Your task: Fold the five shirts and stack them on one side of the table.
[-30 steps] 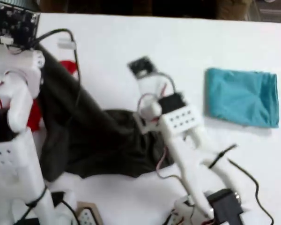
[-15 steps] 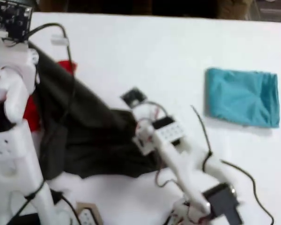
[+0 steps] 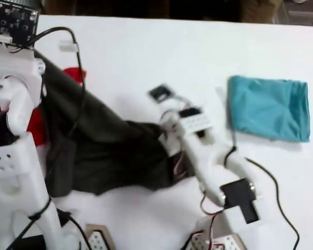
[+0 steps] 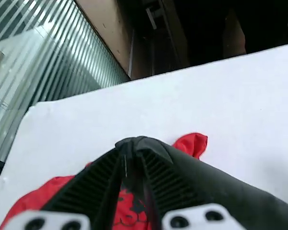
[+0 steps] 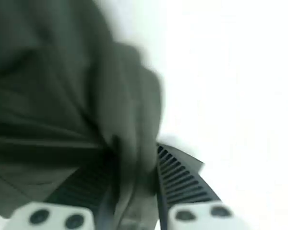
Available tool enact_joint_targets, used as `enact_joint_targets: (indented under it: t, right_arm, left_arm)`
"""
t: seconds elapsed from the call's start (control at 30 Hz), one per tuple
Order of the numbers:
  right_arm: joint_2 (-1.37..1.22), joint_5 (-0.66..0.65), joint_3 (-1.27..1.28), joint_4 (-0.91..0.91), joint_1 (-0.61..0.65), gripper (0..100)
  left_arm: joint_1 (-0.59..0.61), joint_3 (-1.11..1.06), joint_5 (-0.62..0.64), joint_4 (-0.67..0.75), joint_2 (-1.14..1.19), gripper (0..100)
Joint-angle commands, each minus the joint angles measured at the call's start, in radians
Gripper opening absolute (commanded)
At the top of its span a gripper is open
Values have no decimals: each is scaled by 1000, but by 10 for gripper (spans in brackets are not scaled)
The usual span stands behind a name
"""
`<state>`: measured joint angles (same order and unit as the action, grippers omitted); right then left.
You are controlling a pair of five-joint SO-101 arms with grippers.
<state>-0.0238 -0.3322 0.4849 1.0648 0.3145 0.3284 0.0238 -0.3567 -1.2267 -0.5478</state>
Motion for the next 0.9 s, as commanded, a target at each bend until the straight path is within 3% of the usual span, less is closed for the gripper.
enact_joint_targets:
  t: [0.0,0.2,0.4,0.57,0.63,0.77,0.87]
  right_arm:
    - [61,-87,-229,54,-139,20]
    - [-18,-140,-594,97,-283,20]
    - [-255,-166,-850,93,-309,20]
    - [-452,-155,-1045,156,-298,28]
    - [-473,-121,-1125,259,-282,77]
    - [-460,-28,-1312,446,-268,270]
    - [-432,0,-1444,555,-257,267]
  left_arm:
    - [5,-48,-6,3,-9,27]
    - [-31,-298,2,158,-11,27]
    - [-92,-509,2,293,-11,27]
    - [-57,-639,-6,413,-11,27]
    - [-32,-673,-6,442,-11,27]
    - [5,-697,-6,457,-9,27]
    - [11,-699,-6,456,-11,27]
